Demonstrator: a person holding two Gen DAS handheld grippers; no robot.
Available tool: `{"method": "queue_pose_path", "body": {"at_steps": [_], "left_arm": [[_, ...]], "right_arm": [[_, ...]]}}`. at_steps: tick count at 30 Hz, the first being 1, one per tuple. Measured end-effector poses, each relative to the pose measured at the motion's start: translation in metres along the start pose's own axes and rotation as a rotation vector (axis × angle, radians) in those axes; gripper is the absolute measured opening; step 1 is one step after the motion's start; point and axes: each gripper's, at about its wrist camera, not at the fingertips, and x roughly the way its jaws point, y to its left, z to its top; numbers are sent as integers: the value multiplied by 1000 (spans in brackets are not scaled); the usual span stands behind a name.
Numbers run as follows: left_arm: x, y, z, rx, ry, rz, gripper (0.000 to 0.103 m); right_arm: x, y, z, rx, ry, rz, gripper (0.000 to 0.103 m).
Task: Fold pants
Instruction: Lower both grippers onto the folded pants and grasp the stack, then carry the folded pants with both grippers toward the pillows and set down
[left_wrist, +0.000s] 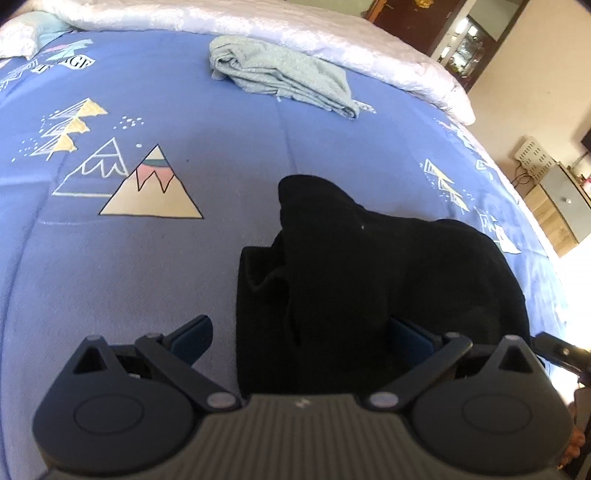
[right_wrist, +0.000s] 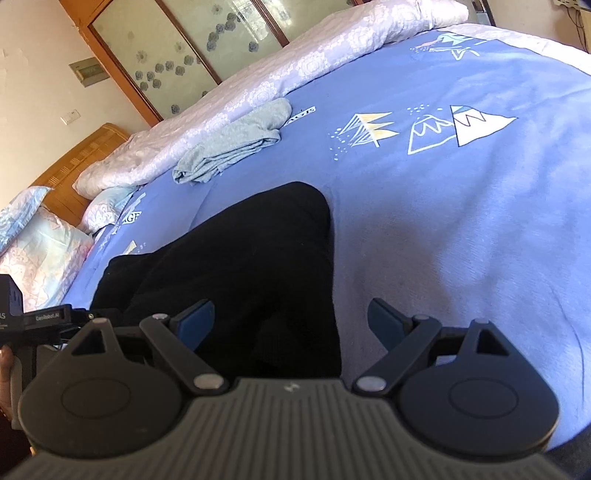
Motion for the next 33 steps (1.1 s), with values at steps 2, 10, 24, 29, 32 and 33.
{"method": "queue_pose_path", "body": {"at_steps": [2,10,24,29,32,33], "left_arm": [[-7,0,-2,32,-20,14,103],[-2,18,3,-8,27,-24,103],[23,-6,-3,-75,48,-93,80],[2,-11,-8,-66,-5,-62,57],[-10,-22,-10,-29,-39,-35,48],[-14,-24,-10,-24,-50,-37,46]], "right_arm": [[3,-2,0,10,8,-3,92],[11,-5,-6,43,37,-5,92],[31,10,-1,-21,73,16,92],[32,32,0,-138,100,33,34],[24,41,0,-186,72,1,20],[20,43,-1,-188,58,6,20]]}}
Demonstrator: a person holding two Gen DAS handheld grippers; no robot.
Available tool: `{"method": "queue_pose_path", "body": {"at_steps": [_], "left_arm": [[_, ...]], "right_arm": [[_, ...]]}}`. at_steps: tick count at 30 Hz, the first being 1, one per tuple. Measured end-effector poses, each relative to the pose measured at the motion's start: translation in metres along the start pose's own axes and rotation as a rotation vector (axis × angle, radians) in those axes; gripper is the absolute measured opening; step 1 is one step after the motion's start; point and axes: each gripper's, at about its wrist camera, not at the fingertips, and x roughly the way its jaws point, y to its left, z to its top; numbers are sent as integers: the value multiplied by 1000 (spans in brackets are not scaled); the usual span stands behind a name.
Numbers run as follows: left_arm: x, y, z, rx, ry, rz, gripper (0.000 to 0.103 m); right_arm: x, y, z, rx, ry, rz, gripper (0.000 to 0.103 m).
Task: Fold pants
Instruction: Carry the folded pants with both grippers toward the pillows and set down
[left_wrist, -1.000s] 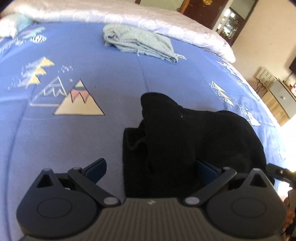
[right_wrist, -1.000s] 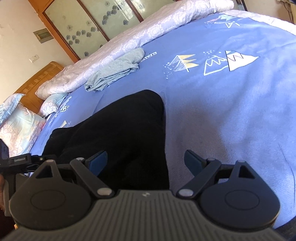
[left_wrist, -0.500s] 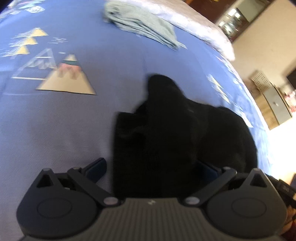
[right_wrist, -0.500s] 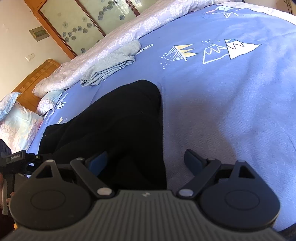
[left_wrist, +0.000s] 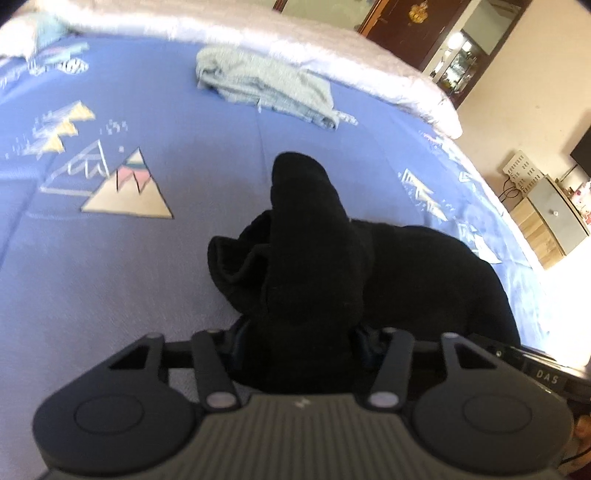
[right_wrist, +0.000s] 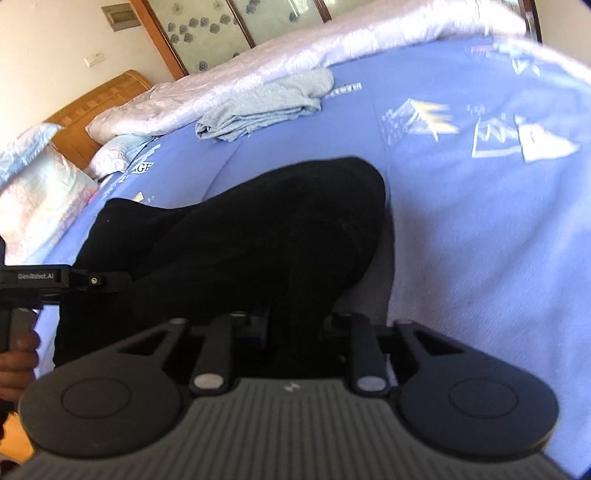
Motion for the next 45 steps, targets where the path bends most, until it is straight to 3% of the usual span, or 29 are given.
{"method": "queue_pose_path", "body": {"at_steps": [4,6,9,10,11,12,14,16,17,21,24,26,28,29,32,38,42,45], "left_arm": [[-24,2,6,-30,-52,-47,31],[-34,6,4,-46,-69,-68,30],[-29,9,-3,-47,-52,-41,33],[-23,11,-5,-45,-38,-21,42],[-18,13,-8,-46,-25,-3,59],[-13,14,-8,-45,-14,7,67],[-5,15,-9,-47,9,-1,83],[3,16,-8,-42,26,-8,89],[6,17,-8,-45,35,-13,90],[20,20,-7,-97,68,-35,88],[21,13,-10,-80,58,-38,73],[14,4,-11,-33,30,-23,54],[5,-1,-8,-9,11,-10,43],[-2,1,-5,-24,2,-29,40],[-22,14,9,-90,-47,-100,39],[-78,58,55,-144,-254,-75,39],[-111,108,101,-171,-408,47,39],[-108,149,140,-181,-466,187,39]], "right_arm": [[-21,9,6,-14,-69,27,18],[-31,15,8,-42,-100,55,18],[-30,15,5,-50,-94,79,19],[-25,11,3,-35,-75,73,22],[-18,5,0,-10,-52,53,26],[-13,-3,-2,29,-27,32,29],[-8,-24,-5,131,-9,40,54],[-12,-42,-5,214,-34,56,76],[-14,-48,-3,234,-51,55,79],[-11,-67,2,277,-49,67,79],[8,-64,2,277,8,92,77],[23,-42,-1,255,88,148,38],[22,-16,1,183,80,113,36],[20,-4,6,133,79,95,30],[4,20,32,91,32,169,20],[10,117,112,-172,-112,290,18],[63,191,175,-314,-158,375,18],[129,238,211,-378,-145,384,18]]}}
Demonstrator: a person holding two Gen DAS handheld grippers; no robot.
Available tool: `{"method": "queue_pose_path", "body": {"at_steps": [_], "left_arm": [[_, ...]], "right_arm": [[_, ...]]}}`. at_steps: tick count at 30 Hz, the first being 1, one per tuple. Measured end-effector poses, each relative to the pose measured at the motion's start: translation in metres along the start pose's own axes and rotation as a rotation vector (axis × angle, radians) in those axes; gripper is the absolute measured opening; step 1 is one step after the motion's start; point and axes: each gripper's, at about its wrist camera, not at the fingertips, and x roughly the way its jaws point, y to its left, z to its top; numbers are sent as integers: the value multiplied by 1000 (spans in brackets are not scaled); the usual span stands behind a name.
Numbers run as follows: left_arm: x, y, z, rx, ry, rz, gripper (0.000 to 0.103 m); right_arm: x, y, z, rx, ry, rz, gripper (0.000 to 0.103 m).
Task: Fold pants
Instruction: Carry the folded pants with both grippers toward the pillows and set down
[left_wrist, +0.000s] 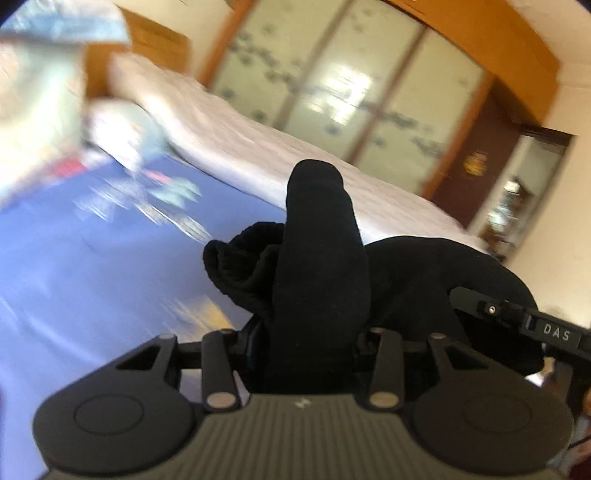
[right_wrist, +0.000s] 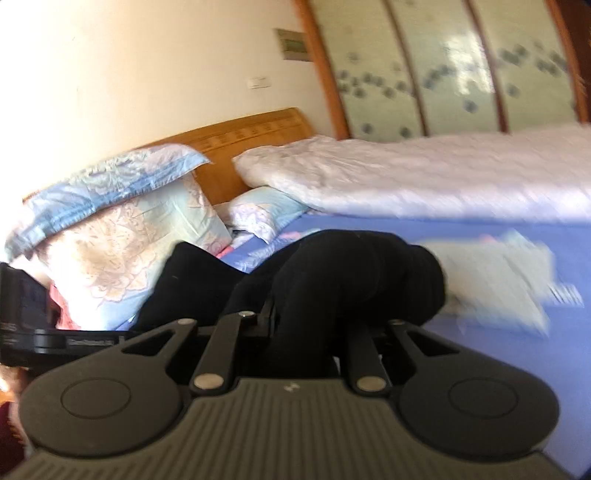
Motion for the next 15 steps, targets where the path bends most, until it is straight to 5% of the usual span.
{"method": "queue_pose_path", "body": {"at_steps": [5,9,12,14,15], "left_arm": [[71,48,28,34,-52,225,39],[120,93,22,-31,4,341,39],[142,120,6,-90,44,429,55],[138,122,6,-113,39,446,72],[132,121,6,-125,39,445,72]], "right_arm": [[131,2,20,12,80,12,18],[211,-5,1,104,168,20,18],[253,-8,-31,141,254,-39,25],[255,-13,-46,174,229,-111,63],[250,-18,-50,214,222,-128,72]]}}
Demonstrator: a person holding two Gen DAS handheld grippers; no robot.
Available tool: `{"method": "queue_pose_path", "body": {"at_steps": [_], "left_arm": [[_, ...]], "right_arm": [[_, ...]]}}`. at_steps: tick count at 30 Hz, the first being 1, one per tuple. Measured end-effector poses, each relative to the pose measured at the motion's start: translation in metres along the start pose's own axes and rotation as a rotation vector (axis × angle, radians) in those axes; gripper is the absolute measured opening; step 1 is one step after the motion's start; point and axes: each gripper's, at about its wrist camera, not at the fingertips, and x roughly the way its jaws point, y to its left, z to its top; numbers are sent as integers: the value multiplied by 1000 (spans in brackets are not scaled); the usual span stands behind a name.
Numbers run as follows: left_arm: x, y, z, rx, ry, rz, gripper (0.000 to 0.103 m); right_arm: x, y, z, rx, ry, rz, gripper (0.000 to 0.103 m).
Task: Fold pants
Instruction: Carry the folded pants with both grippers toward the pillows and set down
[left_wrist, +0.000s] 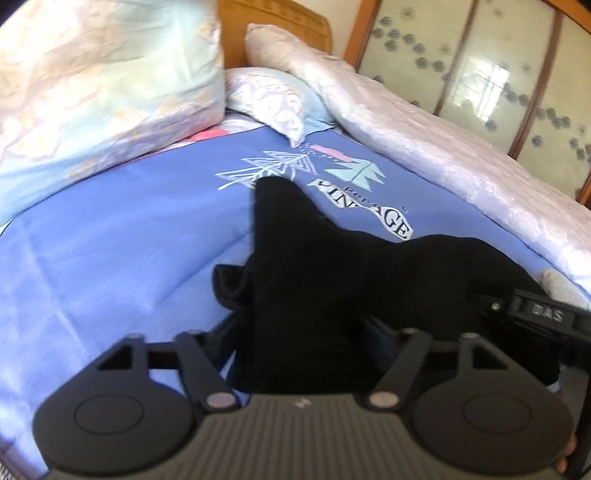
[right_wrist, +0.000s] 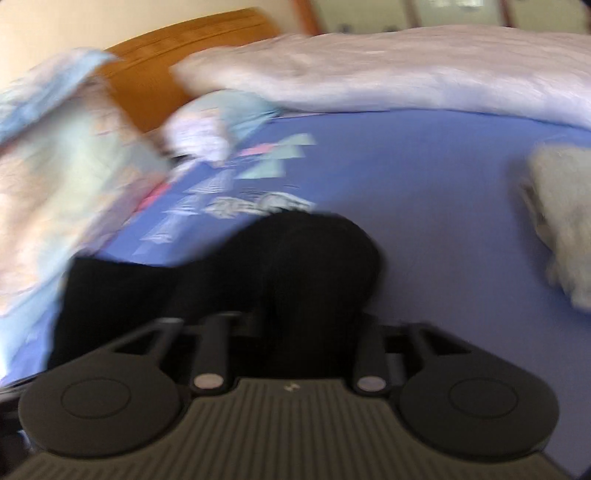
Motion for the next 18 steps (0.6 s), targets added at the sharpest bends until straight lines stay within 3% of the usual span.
{"method": "queue_pose_path", "body": {"at_steps": [1,4,7,12,14,18], "left_arm": [[-9,1,1,-8,-6,2,72],[-54,3,-3,-1,-58,62,75],[-112,-4,-20,35,-99,80,85],[-191,-38,-69,162,-65,126,93],[-220,-51,-91,206,-52,126,100],[-269,-69,-130,262,-13,101,103]], "right_arm": [[-8,-8,-2,44,-4,-12,78],[-53,-26,-5,105,-36,-36,78],[-114,-32,-21,86,-79,-50,78],[-225,-22,-81,-5,-46,-61,80],[-268,-15,-110,-24,-43,-44,83],[-317,-1,-154,-53,-48,-28,89]]}}
